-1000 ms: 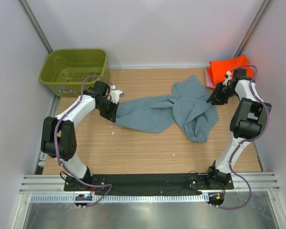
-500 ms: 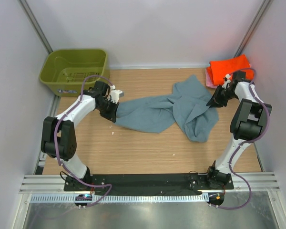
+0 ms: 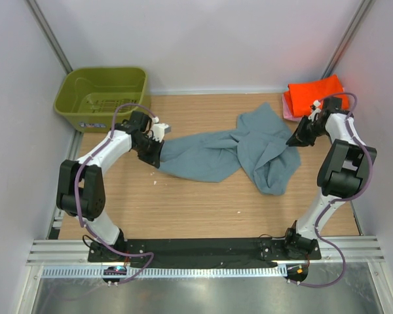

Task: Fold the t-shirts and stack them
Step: Flatten the tshirt out

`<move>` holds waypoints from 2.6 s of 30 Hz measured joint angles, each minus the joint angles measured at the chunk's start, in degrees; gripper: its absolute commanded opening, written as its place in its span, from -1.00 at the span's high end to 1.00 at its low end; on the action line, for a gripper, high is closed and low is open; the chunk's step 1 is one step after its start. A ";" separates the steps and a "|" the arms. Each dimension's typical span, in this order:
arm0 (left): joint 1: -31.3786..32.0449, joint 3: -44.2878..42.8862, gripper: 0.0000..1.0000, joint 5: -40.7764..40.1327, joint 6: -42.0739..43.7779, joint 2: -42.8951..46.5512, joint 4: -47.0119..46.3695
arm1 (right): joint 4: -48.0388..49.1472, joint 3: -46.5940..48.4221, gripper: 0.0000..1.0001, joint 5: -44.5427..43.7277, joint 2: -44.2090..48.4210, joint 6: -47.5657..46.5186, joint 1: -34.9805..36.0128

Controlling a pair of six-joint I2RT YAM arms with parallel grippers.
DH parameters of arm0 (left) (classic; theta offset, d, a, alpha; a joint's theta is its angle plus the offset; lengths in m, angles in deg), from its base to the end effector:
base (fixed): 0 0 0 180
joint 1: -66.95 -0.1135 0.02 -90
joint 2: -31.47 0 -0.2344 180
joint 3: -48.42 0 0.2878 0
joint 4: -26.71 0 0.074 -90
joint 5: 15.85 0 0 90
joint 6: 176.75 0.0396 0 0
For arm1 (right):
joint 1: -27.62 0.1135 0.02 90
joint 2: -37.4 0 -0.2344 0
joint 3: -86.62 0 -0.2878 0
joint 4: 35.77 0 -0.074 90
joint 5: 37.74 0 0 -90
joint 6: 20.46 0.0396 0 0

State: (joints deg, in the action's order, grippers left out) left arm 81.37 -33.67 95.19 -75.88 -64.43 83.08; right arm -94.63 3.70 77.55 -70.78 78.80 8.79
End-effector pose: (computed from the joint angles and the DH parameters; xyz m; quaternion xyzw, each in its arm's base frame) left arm 0.3463 -0.1037 0.1736 0.2427 0.9382 -0.1850 0.1636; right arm 0.3965 -0.1173 0.1776 0.1962 0.9414 0.2007 0.1872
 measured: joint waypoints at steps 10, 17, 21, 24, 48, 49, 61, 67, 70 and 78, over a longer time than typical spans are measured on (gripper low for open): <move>0.74 0.00 0.91 0.00 -0.02 0.00 -0.28 | 0.33 -1.18 0.31 0.02 0.17 0.11 -0.42; 1.27 0.13 0.92 -0.04 0.00 0.00 -0.42 | 0.59 -1.11 0.43 -0.11 0.17 0.11 -0.42; 1.27 0.17 0.91 -0.02 0.00 0.02 -0.44 | 0.76 -0.76 0.64 -0.04 0.15 0.13 -0.42; 1.27 0.17 0.91 -0.04 -0.02 0.02 -0.46 | 1.31 -0.37 0.97 0.26 0.04 0.09 -0.39; 1.09 -31.41 0.95 -6.12 3.67 0.31 5.40 | 0.07 34.18 0.98 -1.18 2.93 -8.33 -0.35; 1.09 -33.90 0.95 -6.47 4.13 0.26 5.70 | -0.02 35.08 0.98 -1.16 2.97 -8.87 -0.35; 3.04 -68.41 1.00 -11.06 6.14 -4.15 11.15 | 4.26 44.89 0.98 0.13 14.86 -13.16 -0.35; 8.79 -67.25 1.00 -18.58 8.85 0.13 9.46 | 9.16 42.62 0.98 0.11 26.43 -11.61 -0.28; 11.76 -66.79 1.00 -21.53 10.64 3.39 8.26 | 12.26 41.46 0.98 -0.66 31.06 -10.82 -0.28; 12.57 -66.79 1.00 -26.01 13.51 14.88 4.17 | 14.38 38.66 0.97 -2.51 42.95 -10.78 -0.28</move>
State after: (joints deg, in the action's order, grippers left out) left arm 93.94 -100.47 69.18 -62.37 -49.54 87.25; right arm -80.25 42.37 75.04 -27.83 68.02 8.50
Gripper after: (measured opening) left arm 0.005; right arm 0.025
